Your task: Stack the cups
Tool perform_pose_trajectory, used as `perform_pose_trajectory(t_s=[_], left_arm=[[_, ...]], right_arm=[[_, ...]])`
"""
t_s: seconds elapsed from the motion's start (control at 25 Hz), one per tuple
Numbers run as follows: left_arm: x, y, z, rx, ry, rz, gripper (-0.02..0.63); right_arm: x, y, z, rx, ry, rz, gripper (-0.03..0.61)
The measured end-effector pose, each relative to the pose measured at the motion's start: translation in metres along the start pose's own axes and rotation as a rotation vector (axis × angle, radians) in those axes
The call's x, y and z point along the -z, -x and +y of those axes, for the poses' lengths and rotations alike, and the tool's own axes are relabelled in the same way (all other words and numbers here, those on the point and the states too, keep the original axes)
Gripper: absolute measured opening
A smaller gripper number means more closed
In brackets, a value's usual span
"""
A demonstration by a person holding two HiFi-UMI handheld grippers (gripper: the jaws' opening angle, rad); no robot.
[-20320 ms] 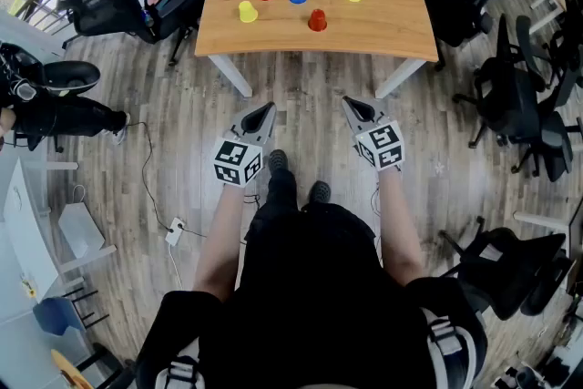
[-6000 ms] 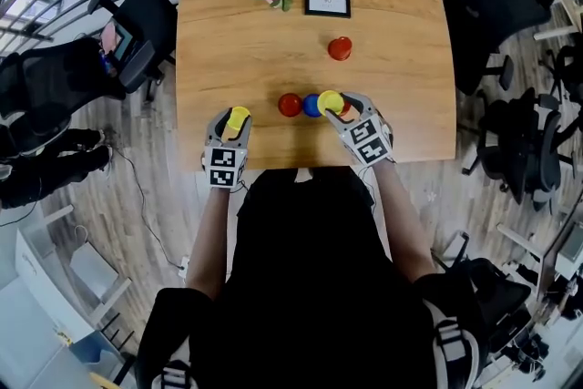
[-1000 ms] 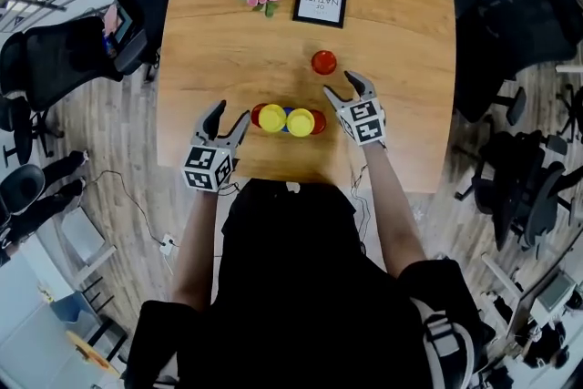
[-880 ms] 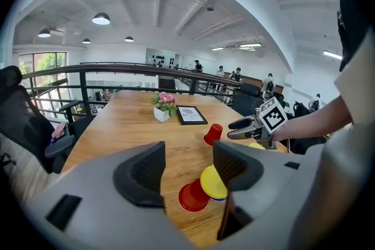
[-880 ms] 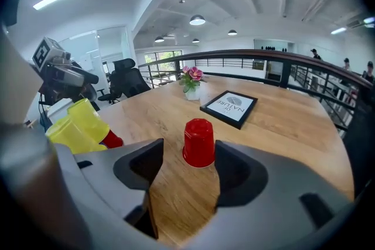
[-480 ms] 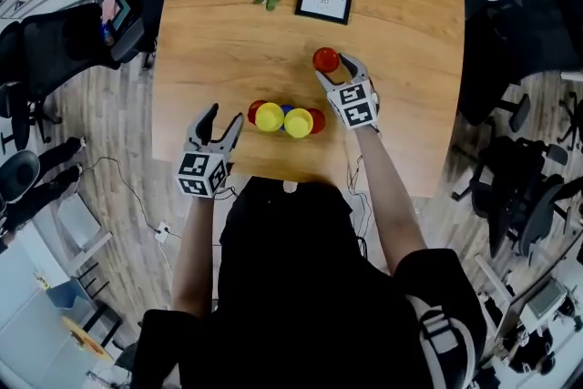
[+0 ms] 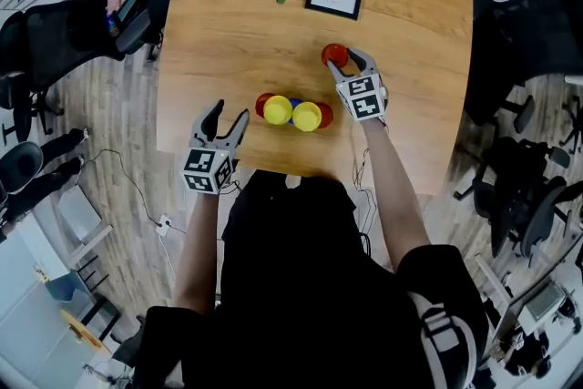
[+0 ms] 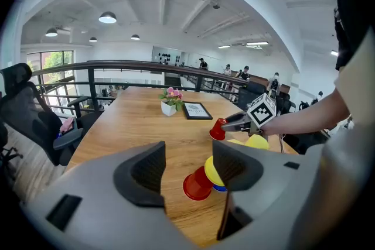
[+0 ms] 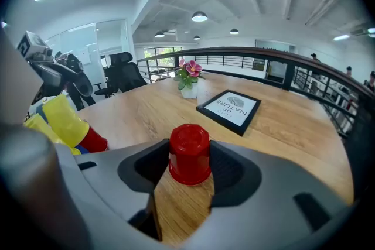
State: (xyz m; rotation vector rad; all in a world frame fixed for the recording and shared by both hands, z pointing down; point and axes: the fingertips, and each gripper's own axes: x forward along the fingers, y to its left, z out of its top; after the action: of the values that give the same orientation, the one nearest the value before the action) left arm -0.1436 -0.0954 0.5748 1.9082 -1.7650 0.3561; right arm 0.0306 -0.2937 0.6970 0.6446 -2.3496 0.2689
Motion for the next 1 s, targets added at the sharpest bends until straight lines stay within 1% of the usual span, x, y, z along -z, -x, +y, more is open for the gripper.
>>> perform_pose_trajectory(t_s=[0.32, 0.52, 0.88, 1.0], left_arm=[[0.005, 0.001, 0.0, 0.06, 0.004, -0.009, 0.268], [0.007, -0.001, -0.002, 0.116, 0.007, -0.02, 0.265], [0.004, -0.002, 0.009, 0.215, -0.008, -0.034, 0.256], [0.007, -0.002, 0.007, 0.25, -0.007, -0.046, 0.253]], right_arm=[[-0.003, 0.026, 0.007, 0.031, -0.013, 0.006, 0.224], [-0.012, 0.053, 0.018, 0.02, -0.062, -0.024, 0.224], [-0.051, 0.086, 0.054, 0.034, -0.056, -0.065, 0.224], [-0.056, 0.096, 0.07, 0.023, -0.047, -0.044, 0.224]])
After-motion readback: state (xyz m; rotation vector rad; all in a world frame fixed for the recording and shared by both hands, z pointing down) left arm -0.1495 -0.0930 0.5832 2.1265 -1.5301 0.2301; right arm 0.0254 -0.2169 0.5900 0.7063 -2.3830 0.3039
